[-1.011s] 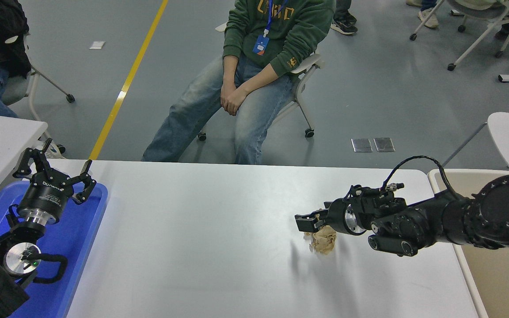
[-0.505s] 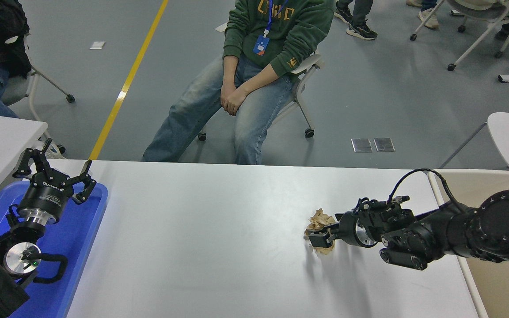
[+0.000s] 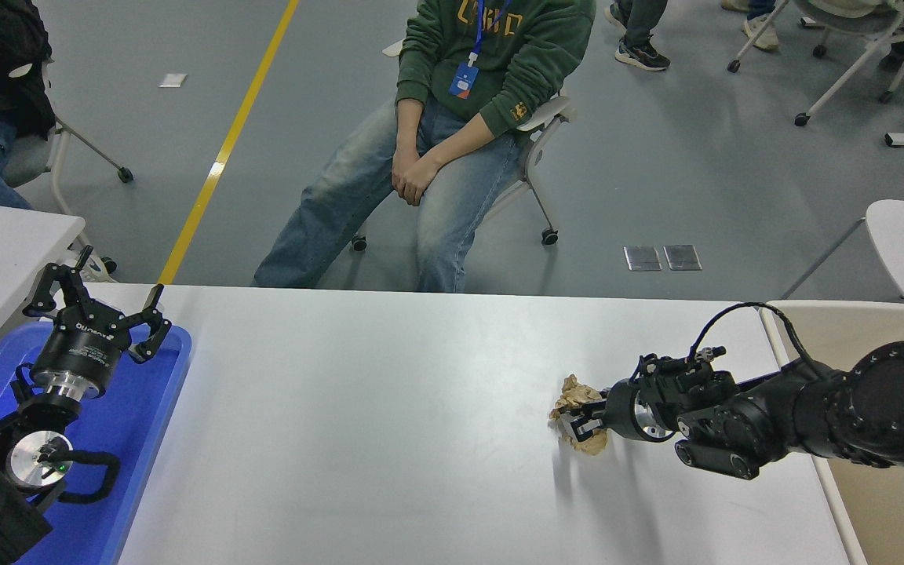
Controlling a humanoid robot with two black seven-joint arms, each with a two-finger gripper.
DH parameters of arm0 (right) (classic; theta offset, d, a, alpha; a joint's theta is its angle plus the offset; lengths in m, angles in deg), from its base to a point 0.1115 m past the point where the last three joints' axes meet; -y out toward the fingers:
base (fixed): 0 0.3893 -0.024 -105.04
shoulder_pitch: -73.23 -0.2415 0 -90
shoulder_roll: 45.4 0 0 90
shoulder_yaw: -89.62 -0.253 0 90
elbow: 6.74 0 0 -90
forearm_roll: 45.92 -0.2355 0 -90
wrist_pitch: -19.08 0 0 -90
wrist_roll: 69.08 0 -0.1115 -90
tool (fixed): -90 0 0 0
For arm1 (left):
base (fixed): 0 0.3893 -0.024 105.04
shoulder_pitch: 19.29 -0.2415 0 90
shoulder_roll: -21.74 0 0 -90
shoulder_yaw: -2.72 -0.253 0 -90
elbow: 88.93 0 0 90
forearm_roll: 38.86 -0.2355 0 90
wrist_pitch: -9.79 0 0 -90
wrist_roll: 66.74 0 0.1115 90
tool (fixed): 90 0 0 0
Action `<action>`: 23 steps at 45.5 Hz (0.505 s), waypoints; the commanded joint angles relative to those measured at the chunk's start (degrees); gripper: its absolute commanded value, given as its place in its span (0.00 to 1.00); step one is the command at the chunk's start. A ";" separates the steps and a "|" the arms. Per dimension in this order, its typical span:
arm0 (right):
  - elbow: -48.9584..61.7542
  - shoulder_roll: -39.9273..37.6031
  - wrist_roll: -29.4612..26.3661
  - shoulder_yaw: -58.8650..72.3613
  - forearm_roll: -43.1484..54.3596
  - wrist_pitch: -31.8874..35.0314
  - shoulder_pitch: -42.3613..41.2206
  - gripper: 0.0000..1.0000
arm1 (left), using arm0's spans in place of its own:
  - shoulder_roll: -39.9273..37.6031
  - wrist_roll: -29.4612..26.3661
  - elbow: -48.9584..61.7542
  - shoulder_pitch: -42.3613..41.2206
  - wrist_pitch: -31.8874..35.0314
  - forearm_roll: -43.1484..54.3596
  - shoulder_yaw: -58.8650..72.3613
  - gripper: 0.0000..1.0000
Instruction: Clean the table surface
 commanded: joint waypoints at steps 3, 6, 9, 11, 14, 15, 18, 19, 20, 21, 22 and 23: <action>-0.66 -1.86 0.19 -1.17 -5.51 4.54 -3.41 0.00 | 0.00 0.00 0.00 0.00 0.00 0.00 0.00 1.00; -1.28 -2.83 0.28 -1.61 -5.51 4.63 -4.29 0.00 | 0.01 0.00 0.00 0.00 0.00 0.00 0.00 1.00; -2.59 -4.67 0.28 -2.49 -5.51 5.41 -5.43 0.00 | 0.01 0.00 0.00 0.00 0.00 0.00 0.00 1.00; -4.00 -6.51 0.28 -3.19 -5.51 5.86 -6.84 0.00 | 0.01 0.00 0.00 0.00 0.00 0.00 0.00 1.00; -6.72 -9.59 0.28 -4.16 -5.43 6.73 -9.21 0.00 | 0.01 0.00 0.00 0.00 0.00 0.00 0.00 1.00; -7.95 -10.82 0.28 -4.42 -5.43 7.08 -10.09 0.00 | 0.01 0.00 0.00 0.00 0.00 0.00 0.00 1.00; -11.55 -14.59 0.28 -5.12 -5.34 8.23 -12.99 0.00 | 0.01 0.00 0.00 0.00 0.00 0.00 0.00 1.00; -13.39 -16.61 0.28 -5.30 -5.25 8.84 -14.56 0.00 | 0.01 0.00 0.00 0.00 0.00 0.00 0.00 1.00; -14.63 -17.76 0.28 -5.39 -5.25 9.37 -15.62 0.00 | 0.01 0.00 0.00 0.00 0.00 0.00 0.00 1.00; -15.86 -19.16 0.28 -5.39 -5.16 9.72 -16.85 0.00 | 0.01 0.00 0.00 0.00 0.00 0.00 0.00 1.00; -17.09 -20.48 0.28 -5.39 -5.08 10.07 -18.00 0.00 | 0.01 0.00 0.00 0.00 0.00 0.00 0.00 1.00; -18.41 -21.80 0.28 -5.39 -4.90 10.34 -19.23 0.00 | 0.01 0.00 0.00 0.00 0.00 0.00 0.00 1.00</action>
